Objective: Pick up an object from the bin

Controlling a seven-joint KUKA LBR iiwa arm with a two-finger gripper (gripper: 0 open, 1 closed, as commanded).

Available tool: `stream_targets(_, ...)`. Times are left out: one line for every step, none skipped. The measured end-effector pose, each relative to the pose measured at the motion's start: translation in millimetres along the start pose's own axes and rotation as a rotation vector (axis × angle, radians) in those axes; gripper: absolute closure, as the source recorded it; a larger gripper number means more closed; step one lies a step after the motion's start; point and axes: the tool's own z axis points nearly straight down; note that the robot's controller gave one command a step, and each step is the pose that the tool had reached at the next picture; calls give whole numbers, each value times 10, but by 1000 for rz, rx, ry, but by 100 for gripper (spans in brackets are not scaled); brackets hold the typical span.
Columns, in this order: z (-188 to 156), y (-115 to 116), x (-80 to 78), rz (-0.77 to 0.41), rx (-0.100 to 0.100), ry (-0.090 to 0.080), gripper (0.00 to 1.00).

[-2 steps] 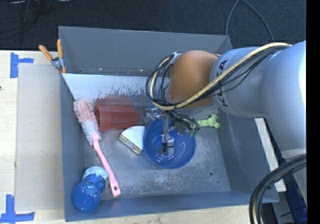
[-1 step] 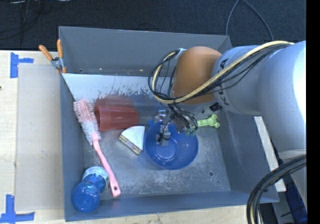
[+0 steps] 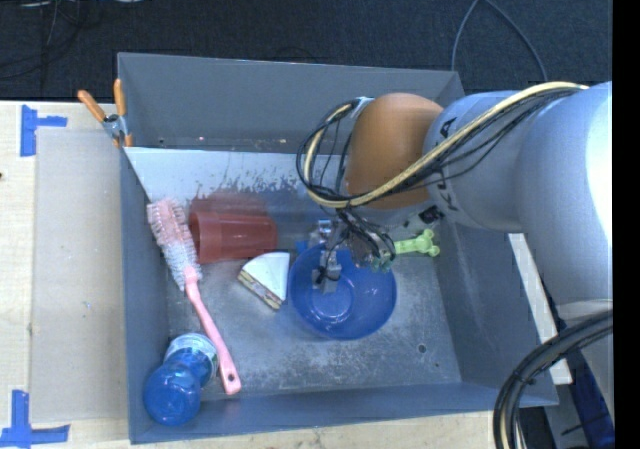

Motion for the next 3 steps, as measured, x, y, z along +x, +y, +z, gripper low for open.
stream_targets(-126,-2,4,0,1,2,100)
stream_targets(-218,1,2,0,0,-2,100)
stream_targets(-391,4,14,0,0,2,100)
